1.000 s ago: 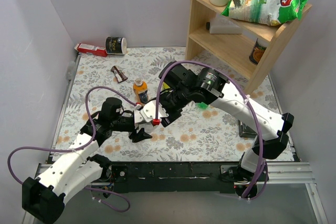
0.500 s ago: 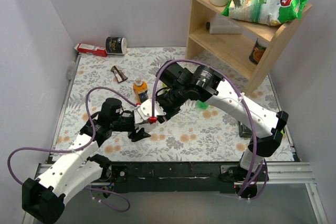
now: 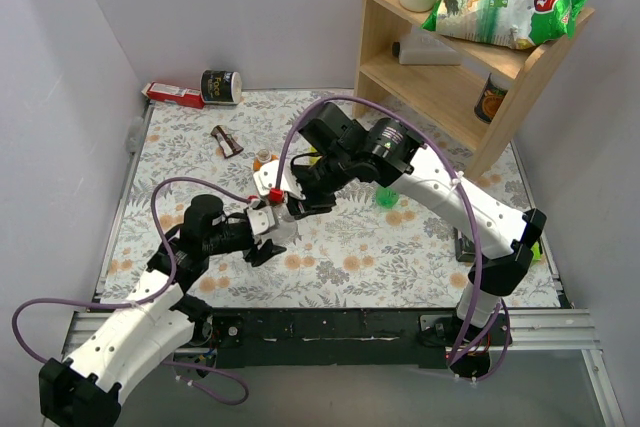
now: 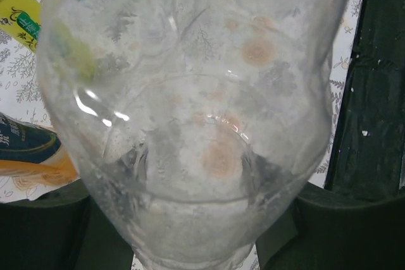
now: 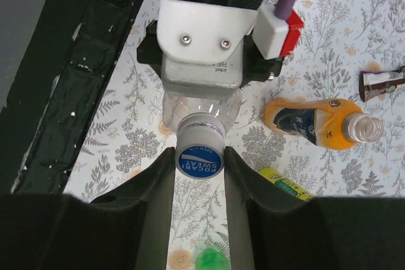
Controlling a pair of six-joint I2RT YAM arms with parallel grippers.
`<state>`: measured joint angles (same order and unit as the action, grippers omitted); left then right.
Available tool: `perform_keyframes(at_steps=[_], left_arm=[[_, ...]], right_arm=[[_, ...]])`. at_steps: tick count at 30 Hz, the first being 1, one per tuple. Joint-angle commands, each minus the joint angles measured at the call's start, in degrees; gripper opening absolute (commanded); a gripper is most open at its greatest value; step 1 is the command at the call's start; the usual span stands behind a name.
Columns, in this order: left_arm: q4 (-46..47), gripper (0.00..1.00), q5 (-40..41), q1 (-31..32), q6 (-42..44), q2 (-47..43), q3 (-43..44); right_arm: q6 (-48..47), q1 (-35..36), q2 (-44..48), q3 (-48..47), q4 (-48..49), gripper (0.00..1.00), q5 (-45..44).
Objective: Screw on the bottle caps
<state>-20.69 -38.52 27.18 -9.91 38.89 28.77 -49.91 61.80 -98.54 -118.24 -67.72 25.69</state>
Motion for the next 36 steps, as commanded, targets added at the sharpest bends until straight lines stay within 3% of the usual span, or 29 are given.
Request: perform_keyframes(at_steps=[1,8,16,27,36], left_arm=[[13.48,0.0,-1.12,0.24,-5.29,-0.23,2.78],[20.42,0.0,4.93,0.42,-8.19,0.04,1.29],[21.04,0.0,7.76,0.51,-7.23,0.04,1.28],[16.12,0.0,8.47,0.51,-4.94,-4.7,0.84],[16.38,0.0,4.86,0.51,-9.42,-4.88,3.13]], right_arm=[[10.17,0.25,-2.09,2.13,4.17,0.25,-0.99],[21.68,-0.1,-7.53,-2.08,2.78,0.25,-1.17],[24.86,-0.54,-9.65,-1.65,3.12,0.23,-5.13],[16.34,-1.42,-8.16,1.25,-3.12,0.23,-3.98],[14.49,-1.59,-5.61,6.08,-4.61,0.22,-4.42]])
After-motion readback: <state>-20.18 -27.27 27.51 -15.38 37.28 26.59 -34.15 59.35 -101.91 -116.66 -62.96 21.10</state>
